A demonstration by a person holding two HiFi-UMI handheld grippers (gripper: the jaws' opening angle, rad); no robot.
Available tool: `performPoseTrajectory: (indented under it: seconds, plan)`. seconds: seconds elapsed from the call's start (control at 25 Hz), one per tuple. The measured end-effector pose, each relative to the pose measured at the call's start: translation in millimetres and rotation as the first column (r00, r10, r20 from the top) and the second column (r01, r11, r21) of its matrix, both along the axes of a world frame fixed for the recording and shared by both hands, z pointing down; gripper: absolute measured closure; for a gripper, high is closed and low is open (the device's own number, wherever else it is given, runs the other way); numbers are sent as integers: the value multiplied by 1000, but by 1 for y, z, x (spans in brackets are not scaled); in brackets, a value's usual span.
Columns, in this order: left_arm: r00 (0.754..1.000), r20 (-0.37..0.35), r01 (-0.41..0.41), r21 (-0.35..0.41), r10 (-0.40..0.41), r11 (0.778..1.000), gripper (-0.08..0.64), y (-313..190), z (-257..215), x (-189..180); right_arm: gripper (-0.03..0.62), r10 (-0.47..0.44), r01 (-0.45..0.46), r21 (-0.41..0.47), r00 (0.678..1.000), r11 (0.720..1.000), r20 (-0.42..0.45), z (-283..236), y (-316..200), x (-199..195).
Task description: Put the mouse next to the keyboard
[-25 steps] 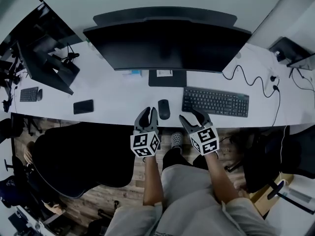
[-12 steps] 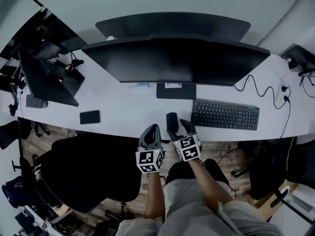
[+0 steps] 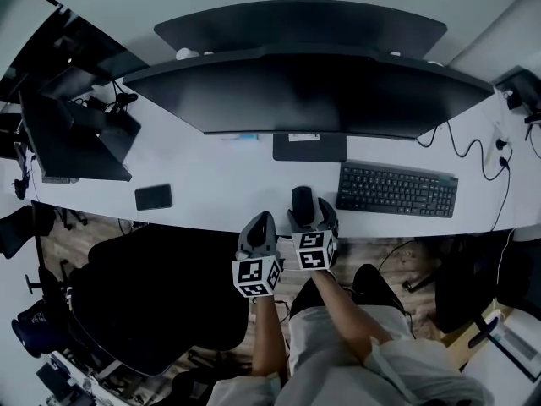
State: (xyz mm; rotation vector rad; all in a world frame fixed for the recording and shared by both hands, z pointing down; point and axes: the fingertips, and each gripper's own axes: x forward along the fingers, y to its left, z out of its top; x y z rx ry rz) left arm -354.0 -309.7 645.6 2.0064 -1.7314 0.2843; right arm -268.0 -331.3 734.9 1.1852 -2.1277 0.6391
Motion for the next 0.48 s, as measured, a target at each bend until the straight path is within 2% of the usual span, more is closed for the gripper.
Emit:
performPoseTrajectory:
  seconds: [0.4,0.48]
  plan:
    - [998,-43,38,-4,-38,999,537,11,6,-5,236,47,-49,-34,998,998,-43,15,-1,-8]
    - [998,-49,46,-5,-47,999,537,10,8,-9,268,60,-62,-42,998,997,-34,17,-2,-11]
